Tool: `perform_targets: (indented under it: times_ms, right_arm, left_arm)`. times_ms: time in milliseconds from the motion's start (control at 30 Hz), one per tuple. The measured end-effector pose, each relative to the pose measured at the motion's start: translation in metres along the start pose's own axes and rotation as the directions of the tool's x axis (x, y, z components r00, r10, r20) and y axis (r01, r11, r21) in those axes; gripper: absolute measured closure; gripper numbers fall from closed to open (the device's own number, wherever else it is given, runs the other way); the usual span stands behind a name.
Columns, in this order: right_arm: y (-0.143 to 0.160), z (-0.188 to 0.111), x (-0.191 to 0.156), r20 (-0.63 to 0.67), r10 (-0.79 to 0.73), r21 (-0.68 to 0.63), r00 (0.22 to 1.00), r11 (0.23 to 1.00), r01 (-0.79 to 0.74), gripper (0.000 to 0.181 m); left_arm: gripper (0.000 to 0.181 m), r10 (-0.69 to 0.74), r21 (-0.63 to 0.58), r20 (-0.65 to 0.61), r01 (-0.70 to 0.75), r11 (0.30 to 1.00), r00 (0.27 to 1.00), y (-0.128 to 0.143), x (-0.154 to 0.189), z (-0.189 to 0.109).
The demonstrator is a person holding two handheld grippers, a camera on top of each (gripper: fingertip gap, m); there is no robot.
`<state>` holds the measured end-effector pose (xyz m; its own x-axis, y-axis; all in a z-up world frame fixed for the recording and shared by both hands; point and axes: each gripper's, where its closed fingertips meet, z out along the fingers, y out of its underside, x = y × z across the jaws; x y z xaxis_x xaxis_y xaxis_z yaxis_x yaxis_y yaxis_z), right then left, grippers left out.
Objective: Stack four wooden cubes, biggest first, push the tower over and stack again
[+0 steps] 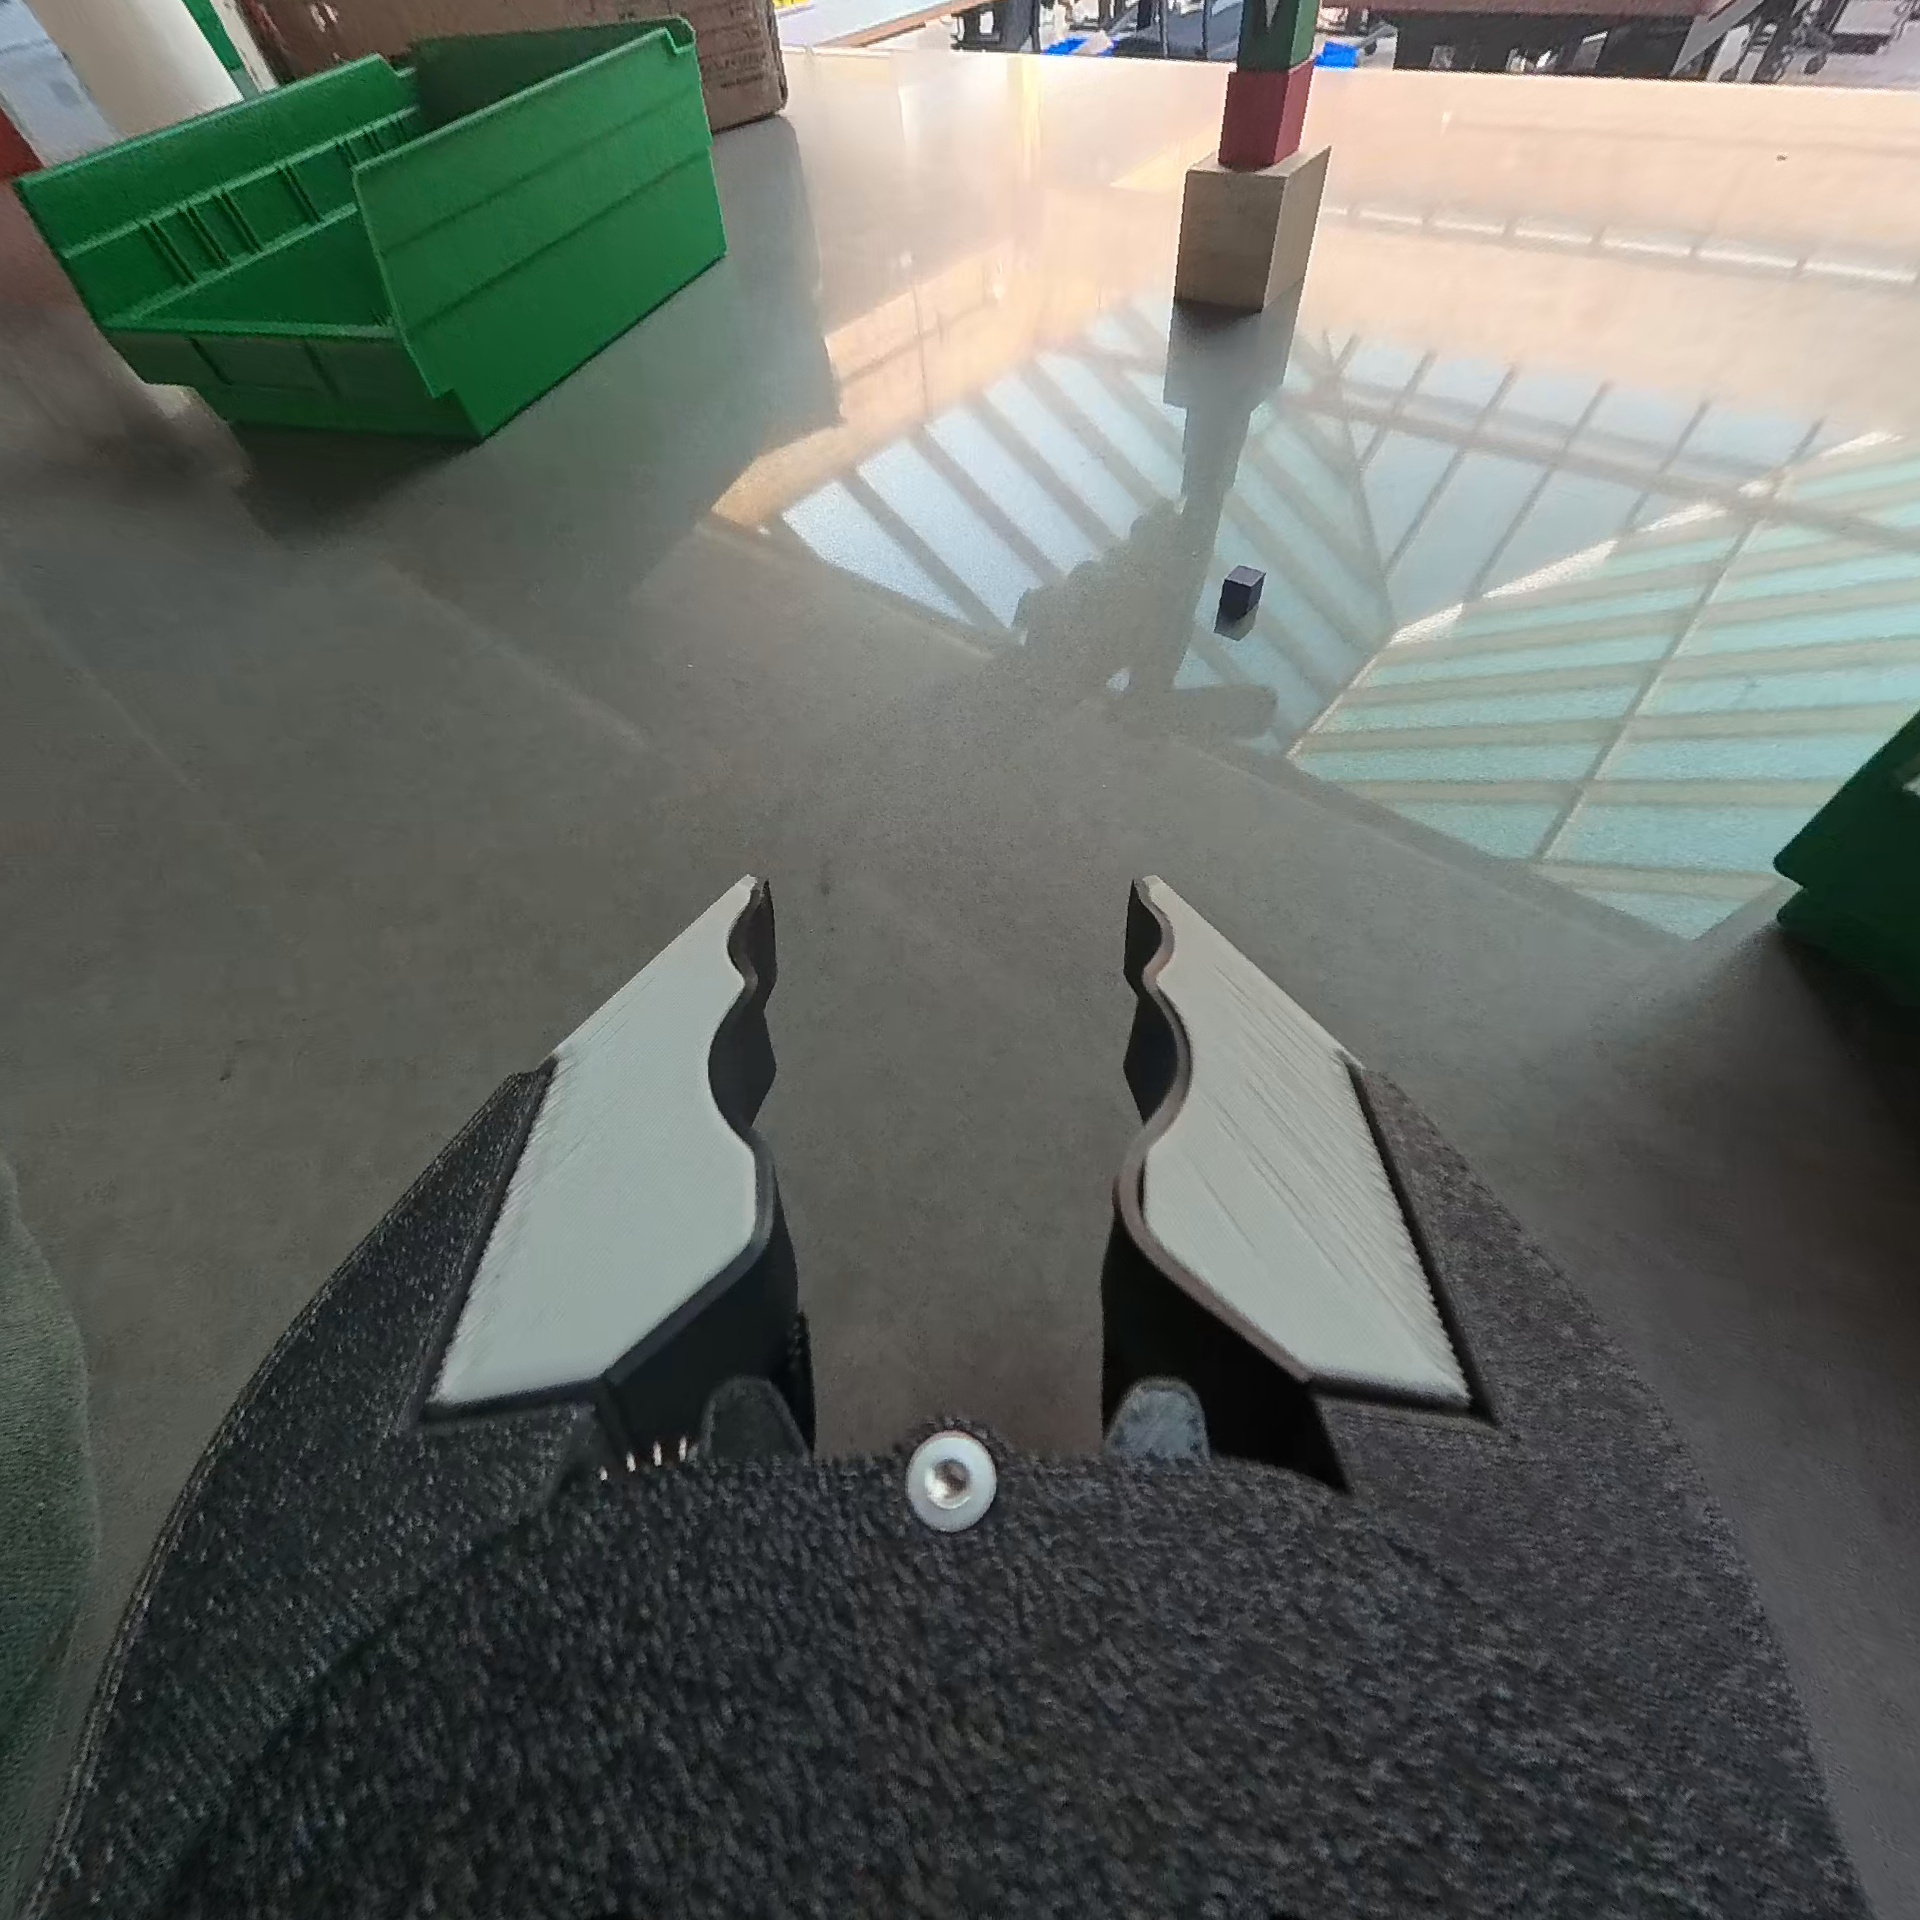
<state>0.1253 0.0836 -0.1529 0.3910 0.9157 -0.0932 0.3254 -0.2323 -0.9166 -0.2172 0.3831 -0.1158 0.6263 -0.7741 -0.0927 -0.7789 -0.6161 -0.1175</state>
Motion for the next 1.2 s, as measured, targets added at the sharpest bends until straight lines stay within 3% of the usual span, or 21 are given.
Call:
perform_targets:
  times_ms: [300, 500, 667, 900, 1067, 1200]
  right_arm:
    - [-0.001, 0.001, -0.001, 0.002, -0.008, 0.002, 1.000, 1.000, 0.008, 0.113]
    - [-0.002, 0.003, -0.002, -0.002, -0.018, -0.003, 1.000, 1.000, 0.018, 0.113]
    - [-0.002, 0.002, -0.003, -0.001, -0.018, -0.001, 1.000, 1.000, 0.018, 0.114]
    - [-0.003, 0.007, -0.009, 0.011, -0.026, -0.010, 1.000, 1.000, 0.026, 0.114]
    - [0.002, 0.012, 0.001, -0.011, -0.068, -0.068, 0.998, 0.995, 0.067, 0.118]
    - [0.000, 0.028, 0.027, -0.028, -0.086, -0.136, 0.996, 0.987, 0.081, 0.136]
  left_arm:
    - [0.145, 0.054, 0.068, 0.063, -0.059, 0.996, 0.997, -0.004, 0.007, -0.036]
    - [0.143, 0.088, 0.186, 0.098, -0.105, 0.977, 0.991, -0.007, 0.040, -0.065]
    - [0.144, 0.095, 0.310, 0.088, -0.118, 0.944, 0.992, 0.001, 0.096, -0.066]
    - [0.144, 0.024, 0.520, 0.006, -0.023, 0.854, 1.000, 0.009, 0.191, -0.031]
    - [0.142, -0.096, 0.698, -0.052, 0.105, 0.709, 0.994, 0.026, 0.258, -0.012]
    - [0.138, -0.228, 0.788, -0.028, 0.161, 0.594, 0.973, 0.050, 0.306, -0.012]
